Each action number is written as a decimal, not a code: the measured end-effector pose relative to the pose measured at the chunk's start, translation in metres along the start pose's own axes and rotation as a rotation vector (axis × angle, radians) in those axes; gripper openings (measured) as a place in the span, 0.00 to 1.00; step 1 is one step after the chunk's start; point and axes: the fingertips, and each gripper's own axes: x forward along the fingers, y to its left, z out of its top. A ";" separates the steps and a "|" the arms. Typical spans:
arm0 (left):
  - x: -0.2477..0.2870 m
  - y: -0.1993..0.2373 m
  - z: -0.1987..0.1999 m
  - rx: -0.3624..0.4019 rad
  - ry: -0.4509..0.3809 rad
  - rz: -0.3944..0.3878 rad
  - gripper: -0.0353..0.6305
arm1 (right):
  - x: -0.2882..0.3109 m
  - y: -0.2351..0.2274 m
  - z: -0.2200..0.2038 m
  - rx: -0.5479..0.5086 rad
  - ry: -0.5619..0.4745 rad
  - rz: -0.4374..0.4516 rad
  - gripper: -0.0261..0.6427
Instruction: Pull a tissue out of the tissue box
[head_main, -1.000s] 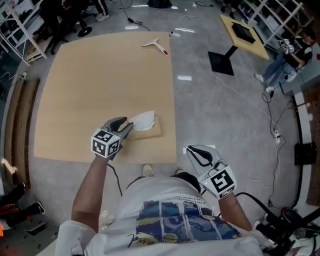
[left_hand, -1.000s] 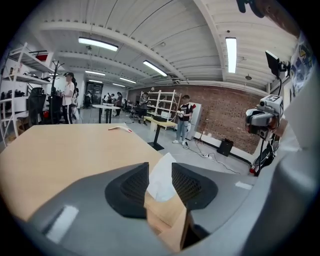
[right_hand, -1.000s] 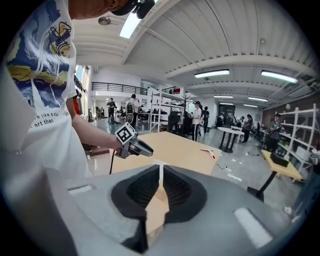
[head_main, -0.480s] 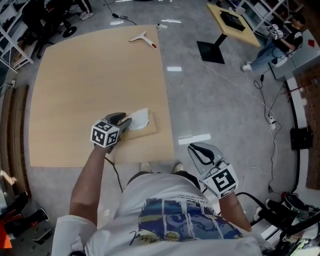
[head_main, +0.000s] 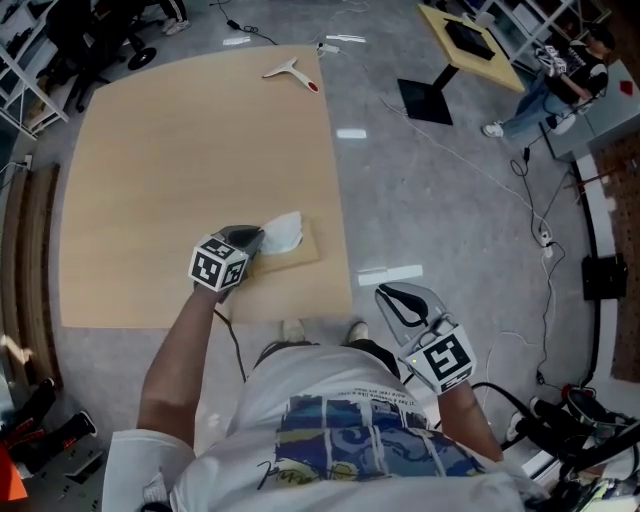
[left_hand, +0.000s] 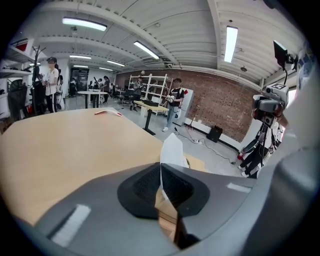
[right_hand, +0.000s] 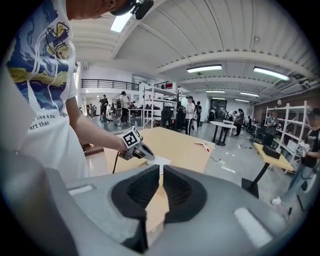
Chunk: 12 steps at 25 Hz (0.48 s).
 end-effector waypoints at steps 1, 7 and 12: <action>-0.001 -0.001 0.001 0.013 0.002 0.005 0.06 | 0.001 0.001 0.001 0.003 0.005 0.003 0.06; -0.007 -0.003 0.003 0.061 0.008 0.029 0.06 | 0.003 0.005 0.002 0.012 0.013 0.022 0.06; -0.011 -0.008 0.006 0.096 0.007 0.045 0.06 | -0.002 0.002 -0.001 0.008 0.010 0.022 0.06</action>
